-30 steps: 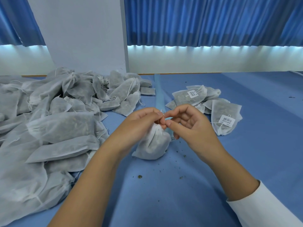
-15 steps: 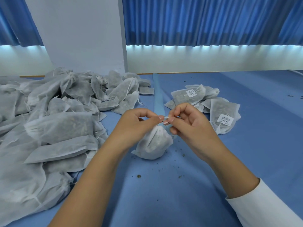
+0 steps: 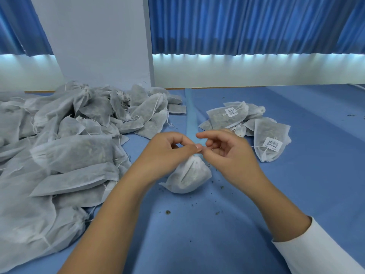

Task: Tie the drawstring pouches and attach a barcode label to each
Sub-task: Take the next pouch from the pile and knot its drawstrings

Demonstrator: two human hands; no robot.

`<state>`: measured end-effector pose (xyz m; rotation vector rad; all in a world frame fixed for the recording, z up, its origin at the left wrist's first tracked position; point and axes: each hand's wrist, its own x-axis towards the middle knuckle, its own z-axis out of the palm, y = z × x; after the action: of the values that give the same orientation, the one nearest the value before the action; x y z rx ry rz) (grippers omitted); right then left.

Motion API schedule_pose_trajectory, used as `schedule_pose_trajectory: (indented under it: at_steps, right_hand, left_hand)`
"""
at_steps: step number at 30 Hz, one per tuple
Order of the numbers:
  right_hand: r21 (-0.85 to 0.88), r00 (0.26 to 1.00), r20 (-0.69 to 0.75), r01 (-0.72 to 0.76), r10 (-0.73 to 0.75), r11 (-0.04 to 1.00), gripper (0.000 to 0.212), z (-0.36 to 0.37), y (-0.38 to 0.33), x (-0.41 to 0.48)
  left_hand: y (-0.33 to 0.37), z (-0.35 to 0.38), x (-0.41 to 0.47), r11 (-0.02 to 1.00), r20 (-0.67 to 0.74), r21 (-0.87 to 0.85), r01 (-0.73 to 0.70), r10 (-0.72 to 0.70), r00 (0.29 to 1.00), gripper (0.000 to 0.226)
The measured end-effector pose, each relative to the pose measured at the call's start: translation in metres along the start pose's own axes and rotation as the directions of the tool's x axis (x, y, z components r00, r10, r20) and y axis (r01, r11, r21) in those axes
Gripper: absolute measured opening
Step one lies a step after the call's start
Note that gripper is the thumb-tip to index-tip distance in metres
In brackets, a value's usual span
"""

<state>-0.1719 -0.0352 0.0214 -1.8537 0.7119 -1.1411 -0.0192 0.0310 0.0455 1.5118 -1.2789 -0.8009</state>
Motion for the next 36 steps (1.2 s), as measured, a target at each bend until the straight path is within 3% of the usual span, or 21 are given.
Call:
schedule_pose_trajectory:
  at_steps: [5, 16, 27, 36]
  right_hand:
    - [-0.193, 0.998, -0.024, 0.058, -0.064, 0.98, 0.017, 0.002, 0.003, -0.001]
    - [0.203, 0.974, 0.168, -0.185, 0.152, 0.961, 0.021, -0.006, -0.002, 0.003]
    - [0.269, 0.985, 0.134, -0.141, 0.108, 0.953, 0.026, -0.005, -0.001, 0.002]
    - [0.194, 0.995, 0.066, -0.093, 0.081, 0.977, 0.013, -0.005, -0.003, 0.002]
  left_hand:
    - [-0.002, -0.003, 0.001, 1.0, -0.01, 0.023, 0.015, -0.014, 1.0, 0.019]
    - [-0.009, -0.004, 0.007, 0.999, -0.025, -0.002, 0.052, -0.052, 0.998, 0.022]
    - [-0.002, 0.001, 0.003, 0.992, 0.043, 0.017, 0.128, -0.129, 0.991, 0.026]
    - [0.0, 0.002, 0.001, 0.985, 0.099, -0.068, 0.161, -0.153, 0.983, 0.023]
